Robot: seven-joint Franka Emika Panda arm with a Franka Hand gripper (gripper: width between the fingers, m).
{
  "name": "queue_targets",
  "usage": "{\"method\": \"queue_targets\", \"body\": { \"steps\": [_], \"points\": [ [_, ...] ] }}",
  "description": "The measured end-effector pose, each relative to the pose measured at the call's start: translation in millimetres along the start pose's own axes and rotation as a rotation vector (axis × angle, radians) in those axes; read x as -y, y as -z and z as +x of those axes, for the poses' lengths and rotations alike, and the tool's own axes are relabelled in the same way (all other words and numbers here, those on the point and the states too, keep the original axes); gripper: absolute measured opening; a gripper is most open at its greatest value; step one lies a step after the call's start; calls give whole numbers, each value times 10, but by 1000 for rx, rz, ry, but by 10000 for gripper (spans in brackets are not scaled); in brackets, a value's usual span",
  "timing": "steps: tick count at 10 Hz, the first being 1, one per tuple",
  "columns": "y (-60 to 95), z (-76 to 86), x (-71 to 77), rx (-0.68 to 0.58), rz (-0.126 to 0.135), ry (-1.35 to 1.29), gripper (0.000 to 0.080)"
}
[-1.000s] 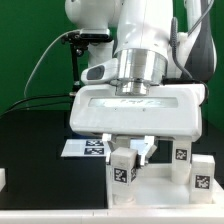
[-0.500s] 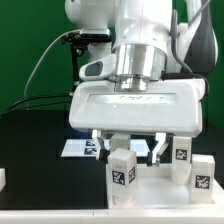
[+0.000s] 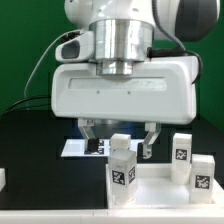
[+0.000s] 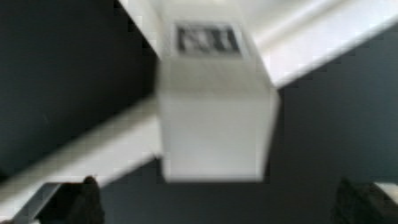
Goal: Assemble square table
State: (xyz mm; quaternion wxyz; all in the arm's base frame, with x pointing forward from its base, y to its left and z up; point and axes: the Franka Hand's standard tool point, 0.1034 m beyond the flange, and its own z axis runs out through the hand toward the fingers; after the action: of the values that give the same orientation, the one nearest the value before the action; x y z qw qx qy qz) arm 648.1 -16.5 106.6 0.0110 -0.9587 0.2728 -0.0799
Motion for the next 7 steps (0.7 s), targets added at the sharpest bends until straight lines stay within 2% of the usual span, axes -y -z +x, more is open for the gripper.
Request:
{"method": "queue_targets", "body": {
  "steps": [2, 4, 6, 7],
  "points": [
    [6, -75, -29, 123, -15, -45, 649],
    [-78, -212, -96, 215, -26, -97, 649],
    [-175, -241, -24, 187, -35, -136, 649],
    [-175, -259, 20, 182, -47, -157, 599]
  ]
}}
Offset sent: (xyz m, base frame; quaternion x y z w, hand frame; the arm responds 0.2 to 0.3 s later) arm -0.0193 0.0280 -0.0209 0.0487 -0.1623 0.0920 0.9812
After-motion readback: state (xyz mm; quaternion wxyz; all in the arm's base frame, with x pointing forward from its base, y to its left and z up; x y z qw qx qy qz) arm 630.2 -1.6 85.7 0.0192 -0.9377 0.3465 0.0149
